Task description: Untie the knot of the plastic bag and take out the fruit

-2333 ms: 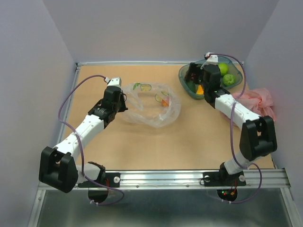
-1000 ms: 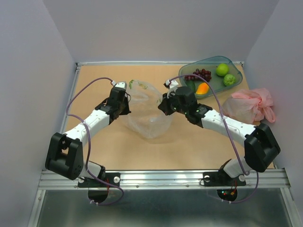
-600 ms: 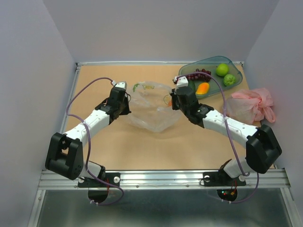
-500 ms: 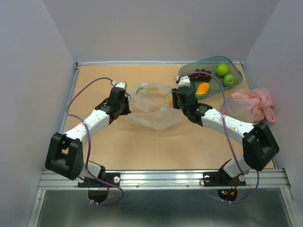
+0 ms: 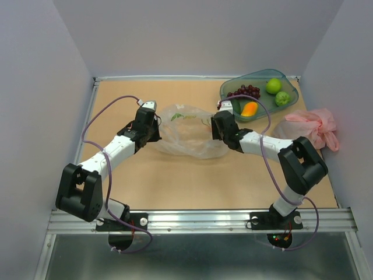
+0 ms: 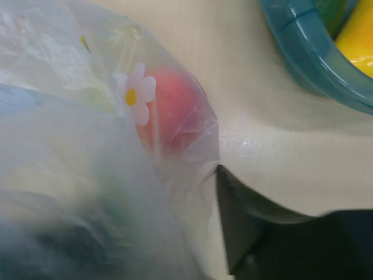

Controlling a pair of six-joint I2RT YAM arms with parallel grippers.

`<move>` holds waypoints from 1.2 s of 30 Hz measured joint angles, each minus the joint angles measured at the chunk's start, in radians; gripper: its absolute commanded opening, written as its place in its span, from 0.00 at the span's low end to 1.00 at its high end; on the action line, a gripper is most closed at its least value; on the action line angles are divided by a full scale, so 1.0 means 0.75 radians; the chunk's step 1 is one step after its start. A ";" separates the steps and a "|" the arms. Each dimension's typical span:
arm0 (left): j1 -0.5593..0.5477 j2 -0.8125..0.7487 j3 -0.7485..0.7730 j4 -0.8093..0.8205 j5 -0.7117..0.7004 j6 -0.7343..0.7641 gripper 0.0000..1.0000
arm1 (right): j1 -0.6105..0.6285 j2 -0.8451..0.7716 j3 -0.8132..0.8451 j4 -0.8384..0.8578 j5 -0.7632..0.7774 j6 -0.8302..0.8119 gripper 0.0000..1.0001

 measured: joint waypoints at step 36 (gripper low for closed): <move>-0.019 -0.001 0.000 -0.009 -0.022 0.000 0.00 | 0.055 -0.222 -0.078 -0.116 -0.360 -0.033 0.90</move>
